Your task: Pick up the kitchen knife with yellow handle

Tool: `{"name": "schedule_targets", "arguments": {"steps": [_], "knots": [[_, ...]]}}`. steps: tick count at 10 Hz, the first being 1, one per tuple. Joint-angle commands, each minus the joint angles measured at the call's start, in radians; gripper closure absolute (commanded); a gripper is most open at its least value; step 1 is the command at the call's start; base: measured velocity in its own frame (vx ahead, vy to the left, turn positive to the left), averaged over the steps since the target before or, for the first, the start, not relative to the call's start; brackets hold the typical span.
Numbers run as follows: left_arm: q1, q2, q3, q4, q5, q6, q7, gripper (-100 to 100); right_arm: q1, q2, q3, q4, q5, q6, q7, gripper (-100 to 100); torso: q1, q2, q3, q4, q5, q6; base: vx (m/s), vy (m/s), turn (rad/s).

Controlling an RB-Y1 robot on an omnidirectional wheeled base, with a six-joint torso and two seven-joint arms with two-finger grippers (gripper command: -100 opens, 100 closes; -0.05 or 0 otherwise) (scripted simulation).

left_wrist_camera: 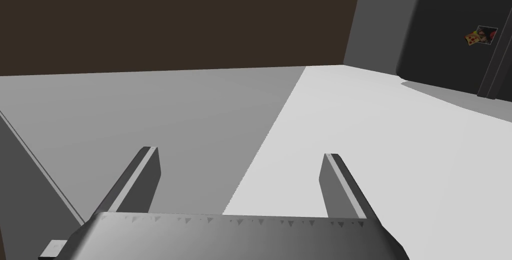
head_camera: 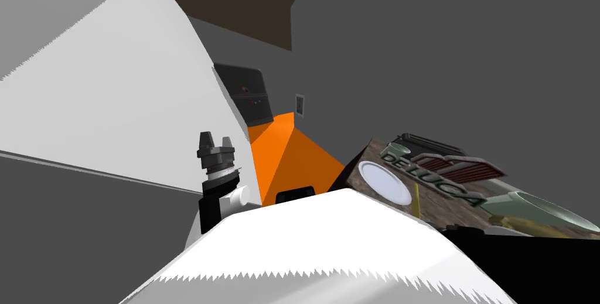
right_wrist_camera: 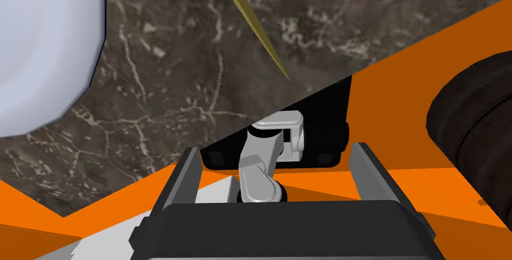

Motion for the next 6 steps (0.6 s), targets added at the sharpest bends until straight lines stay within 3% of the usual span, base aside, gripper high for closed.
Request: {"name": "schedule_targets", "arguments": {"steps": [1, 6], "knots": [[0.0, 0.0, 0.0, 0.0, 0.0, 0.0, 0.0, 0, 0.027, -0.028, -0.03, 0.019, 0.028, -0.001, 0.048, -100, 0.0, 0.0, 0.0, 0.0, 0.0, 0.0, 0.021, -0.085, 0.109], [0.0, 0.0, 0.0, 0.0, 0.0, 0.0, 0.0, 0, 0.108, -0.111, -0.127, 0.068, 0.116, 0.011, 0.184, -100, -0.006, 0.0, 0.0, 0.0, -0.002, 0.0, 0.01, -0.155, 0.122]]}}
